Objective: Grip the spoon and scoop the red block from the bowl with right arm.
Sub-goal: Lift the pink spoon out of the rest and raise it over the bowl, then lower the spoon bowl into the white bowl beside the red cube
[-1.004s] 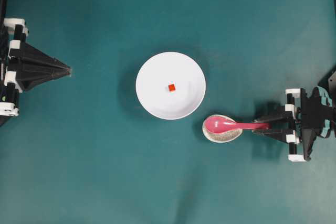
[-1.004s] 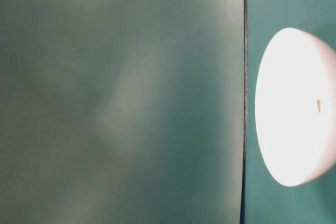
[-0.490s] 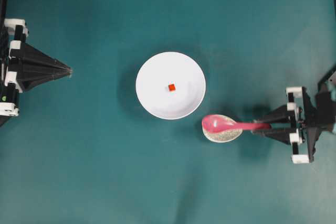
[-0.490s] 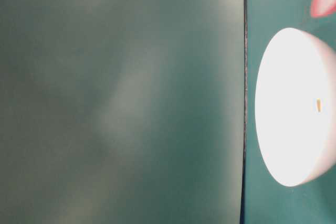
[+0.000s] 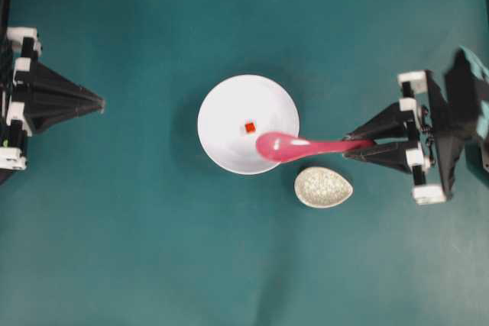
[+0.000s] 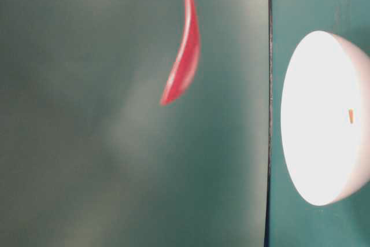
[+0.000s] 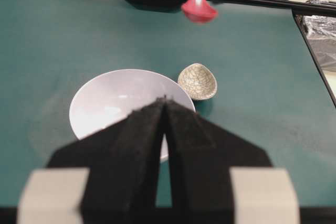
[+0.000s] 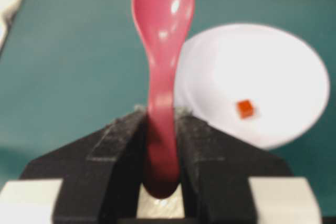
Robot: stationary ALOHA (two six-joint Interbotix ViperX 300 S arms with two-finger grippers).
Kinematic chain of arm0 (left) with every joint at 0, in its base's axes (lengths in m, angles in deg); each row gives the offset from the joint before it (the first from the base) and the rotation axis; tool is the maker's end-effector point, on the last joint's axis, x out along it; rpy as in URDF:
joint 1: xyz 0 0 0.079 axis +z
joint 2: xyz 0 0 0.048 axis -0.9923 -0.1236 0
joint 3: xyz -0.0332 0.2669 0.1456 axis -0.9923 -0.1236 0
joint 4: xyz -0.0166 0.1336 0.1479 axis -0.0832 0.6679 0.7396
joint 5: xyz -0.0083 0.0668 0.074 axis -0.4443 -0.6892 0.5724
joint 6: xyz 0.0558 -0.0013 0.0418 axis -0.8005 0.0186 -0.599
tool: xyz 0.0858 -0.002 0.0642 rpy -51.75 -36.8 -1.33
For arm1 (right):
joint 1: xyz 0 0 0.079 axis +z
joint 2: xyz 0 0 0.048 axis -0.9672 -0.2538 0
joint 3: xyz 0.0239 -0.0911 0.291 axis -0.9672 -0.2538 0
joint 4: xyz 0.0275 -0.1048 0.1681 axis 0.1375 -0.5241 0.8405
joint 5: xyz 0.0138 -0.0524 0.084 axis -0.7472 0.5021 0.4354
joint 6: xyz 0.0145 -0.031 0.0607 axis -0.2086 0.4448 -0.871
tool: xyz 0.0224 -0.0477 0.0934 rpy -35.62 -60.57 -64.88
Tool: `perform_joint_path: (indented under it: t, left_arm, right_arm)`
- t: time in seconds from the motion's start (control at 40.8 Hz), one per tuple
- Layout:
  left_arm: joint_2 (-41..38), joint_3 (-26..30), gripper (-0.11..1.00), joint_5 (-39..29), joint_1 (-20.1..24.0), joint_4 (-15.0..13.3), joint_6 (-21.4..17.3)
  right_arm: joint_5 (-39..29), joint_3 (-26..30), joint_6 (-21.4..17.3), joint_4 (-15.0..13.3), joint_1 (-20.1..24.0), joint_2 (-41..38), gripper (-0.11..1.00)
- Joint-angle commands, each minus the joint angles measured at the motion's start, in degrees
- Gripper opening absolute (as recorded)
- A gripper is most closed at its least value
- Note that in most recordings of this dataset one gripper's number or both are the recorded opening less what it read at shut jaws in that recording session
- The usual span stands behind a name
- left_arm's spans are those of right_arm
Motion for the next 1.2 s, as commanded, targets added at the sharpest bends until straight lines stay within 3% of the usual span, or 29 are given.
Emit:
perform_joint_path:
  t: [0.0, 0.098, 0.245, 0.343, 0.465, 0.514, 0.588, 0.735, 0.882, 1.176]
  left_arm:
    - [-0.4, 1.6, 0.00, 0.3, 0.1, 0.1, -0.1]
    - [-0.4, 1.6, 0.00, 0.3, 0.1, 0.1, -0.1]
    - [-0.4, 1.6, 0.00, 0.3, 0.1, 0.2, -0.1]
    - [-0.4, 1.6, 0.00, 0.2, 0.1, 0.2, -0.1]
    - [-0.4, 1.6, 0.00, 0.3, 0.1, 0.2, -0.1]
    - [-0.4, 1.6, 0.00, 0.3, 0.1, 0.2, -0.1]
    - [-0.4, 1.6, 0.00, 0.3, 0.1, 0.2, -0.1]
    - [-0.4, 1.6, 0.00, 0.3, 0.1, 0.2, -0.2]
    - [-0.4, 1.6, 0.00, 0.2, 0.1, 0.2, -0.2]
    - [-0.4, 1.6, 0.00, 0.2, 0.1, 0.2, -0.3]
  right_arm:
    - [-13.4, 6.1, 0.9, -0.5, -7.0, 1.5, 0.24]
    - [-22.9, 10.5, 0.7, -0.6, -13.0, 1.4, 0.24]
    - [-29.9, 15.5, -2.2, -0.5, -19.0, 0.3, 0.24]
    - [-32.5, 17.8, -9.1, -0.5, -22.7, -1.2, 0.24]
    - [-36.8, 20.5, -22.2, -1.1, -26.7, -4.7, 0.24]
    - [-38.8, 21.3, -24.9, -2.0, -27.1, -6.2, 0.24]
    - [-44.1, 23.6, -27.5, -5.8, -27.0, -9.4, 0.24]
    - [-53.2, 28.7, -27.8, -11.3, -25.7, -15.4, 0.24]
    - [-56.2, 33.0, -27.5, -14.4, -23.3, -20.0, 0.24]
    - [-60.0, 38.4, -27.9, -23.7, -18.5, -27.0, 0.24]
